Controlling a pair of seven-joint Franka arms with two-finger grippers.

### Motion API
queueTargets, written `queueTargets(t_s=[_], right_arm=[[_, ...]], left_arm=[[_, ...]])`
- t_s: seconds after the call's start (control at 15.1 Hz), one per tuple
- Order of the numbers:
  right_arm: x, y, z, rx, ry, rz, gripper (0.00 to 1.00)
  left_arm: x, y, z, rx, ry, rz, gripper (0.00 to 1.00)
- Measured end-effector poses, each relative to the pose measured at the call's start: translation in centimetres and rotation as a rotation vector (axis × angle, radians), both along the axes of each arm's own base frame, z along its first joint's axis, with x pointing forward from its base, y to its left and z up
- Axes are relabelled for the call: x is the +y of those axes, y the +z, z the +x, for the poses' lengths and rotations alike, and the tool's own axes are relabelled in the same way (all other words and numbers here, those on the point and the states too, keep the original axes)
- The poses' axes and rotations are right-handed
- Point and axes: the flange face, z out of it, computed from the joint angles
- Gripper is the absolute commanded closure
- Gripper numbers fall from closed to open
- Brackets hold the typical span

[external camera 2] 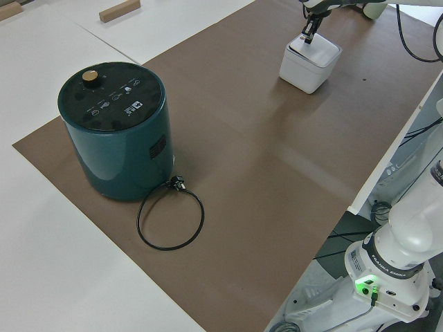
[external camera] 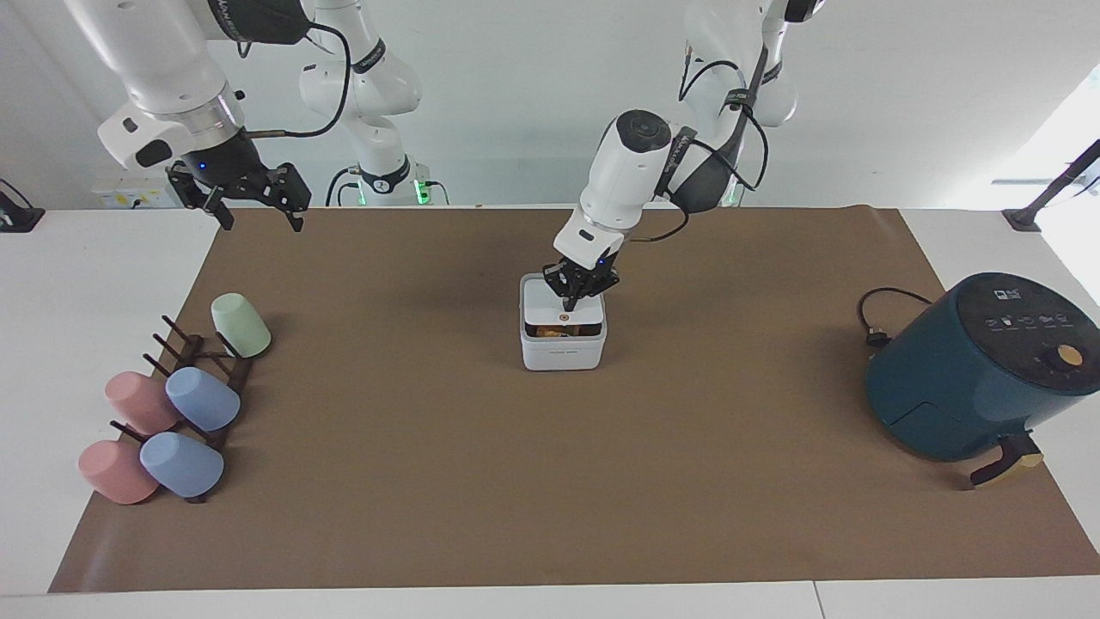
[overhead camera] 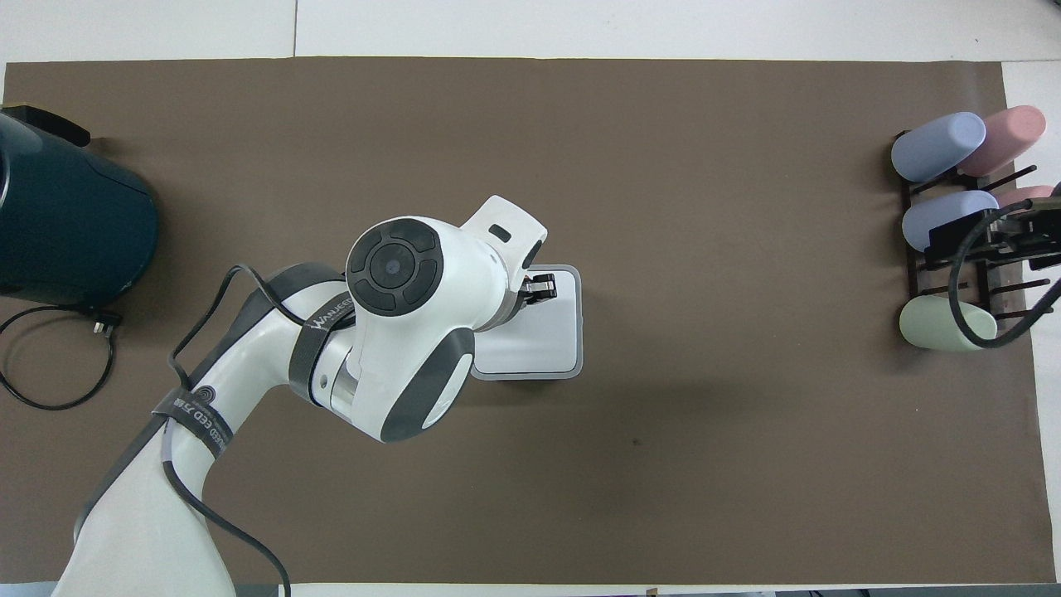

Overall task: Close trash can lid
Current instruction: 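Lower the white lid onto the trash can and press it down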

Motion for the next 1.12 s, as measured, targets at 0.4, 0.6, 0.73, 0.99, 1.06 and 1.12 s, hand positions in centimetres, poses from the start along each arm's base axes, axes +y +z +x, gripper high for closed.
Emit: queueTargets(t_s=[0.4,0.6,0.73,0.99,1.06,1.12], right_arm=[[0.00,0.00,0.00,0.000,0.000,0.000,0.00],[0.00,0.00,0.00,0.000,0.000,0.000,0.00],[0.00,0.00,0.00,0.000,0.000,0.000,0.00],[0.00,0.00,0.00,0.000,0.000,0.000,0.00],[0.00,0.00,0.00,0.000,0.000,0.000,0.00],[0.00,0.00,0.00,0.000,0.000,0.000,0.00]], left_arm=[[-0.10,-0.46,0.09,-0.003,-0.008,0.007,1.00],[-0.18,-0.71,0.12,-0.007,-0.015,0.013,1.00],[-0.33,-0.77,0.03,-0.014,-0.024,0.020,1.00],[-0.38,-0.74,0.01,-0.017,-0.028,0.023,1.00],[-0.38,-0.70,0.02,-0.016,-0.028,0.023,1.00],[-0.41,-0.55,0.04,-0.014,-0.029,0.025,1.00]])
